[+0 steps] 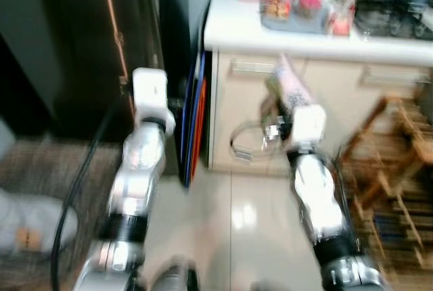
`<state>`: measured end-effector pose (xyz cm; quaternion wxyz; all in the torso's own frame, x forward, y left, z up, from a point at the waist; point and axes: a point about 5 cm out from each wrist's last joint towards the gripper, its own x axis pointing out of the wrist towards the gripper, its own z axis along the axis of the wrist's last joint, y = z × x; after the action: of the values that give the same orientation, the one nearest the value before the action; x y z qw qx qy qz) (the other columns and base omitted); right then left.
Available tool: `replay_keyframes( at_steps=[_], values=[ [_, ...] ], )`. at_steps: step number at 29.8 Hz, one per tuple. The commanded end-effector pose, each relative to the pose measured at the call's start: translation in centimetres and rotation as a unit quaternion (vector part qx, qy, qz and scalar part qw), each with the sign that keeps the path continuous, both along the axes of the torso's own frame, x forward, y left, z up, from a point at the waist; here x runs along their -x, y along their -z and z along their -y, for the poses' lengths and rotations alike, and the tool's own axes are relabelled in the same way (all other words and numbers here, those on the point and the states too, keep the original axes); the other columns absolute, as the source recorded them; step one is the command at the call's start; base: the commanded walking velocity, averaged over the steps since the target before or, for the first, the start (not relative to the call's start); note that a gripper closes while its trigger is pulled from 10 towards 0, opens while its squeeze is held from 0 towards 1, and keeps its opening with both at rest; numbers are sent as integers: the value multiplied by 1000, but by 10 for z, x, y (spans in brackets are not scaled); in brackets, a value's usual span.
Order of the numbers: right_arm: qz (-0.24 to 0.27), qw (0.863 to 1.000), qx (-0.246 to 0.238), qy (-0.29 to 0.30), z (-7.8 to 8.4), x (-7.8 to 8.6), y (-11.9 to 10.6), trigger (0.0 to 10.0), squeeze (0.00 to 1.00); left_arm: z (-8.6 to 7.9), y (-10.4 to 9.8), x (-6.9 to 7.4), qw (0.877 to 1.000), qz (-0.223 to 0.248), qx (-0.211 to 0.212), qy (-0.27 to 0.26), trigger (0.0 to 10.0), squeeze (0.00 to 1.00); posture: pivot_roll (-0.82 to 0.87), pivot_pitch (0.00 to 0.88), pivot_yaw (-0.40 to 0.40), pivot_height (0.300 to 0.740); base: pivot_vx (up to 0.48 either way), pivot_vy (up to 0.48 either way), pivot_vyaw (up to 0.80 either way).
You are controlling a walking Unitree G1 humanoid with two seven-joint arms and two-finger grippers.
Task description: Restocking fridge
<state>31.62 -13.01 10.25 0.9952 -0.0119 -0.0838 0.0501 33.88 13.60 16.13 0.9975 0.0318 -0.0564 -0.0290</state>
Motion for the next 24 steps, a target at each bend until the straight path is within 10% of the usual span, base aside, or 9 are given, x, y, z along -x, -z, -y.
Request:
replay_keyframes(
  at_steps=[1, 24],
  values=[
    [1, 1000, -12, 8, 6, -3, -3, 0, 0, -5, 8, 0, 1000, -13, -17, -3, 10000, 0, -107, 0, 6, 740, 0, -480, 0],
    [-28, 999, -9, -16, 7, -1, 9, 0, 0, -8, 31, 1, 999, -35, -14, -26, 10000, 0, -114, 0, -11, 740, 0, -479, 0]
  ],
)
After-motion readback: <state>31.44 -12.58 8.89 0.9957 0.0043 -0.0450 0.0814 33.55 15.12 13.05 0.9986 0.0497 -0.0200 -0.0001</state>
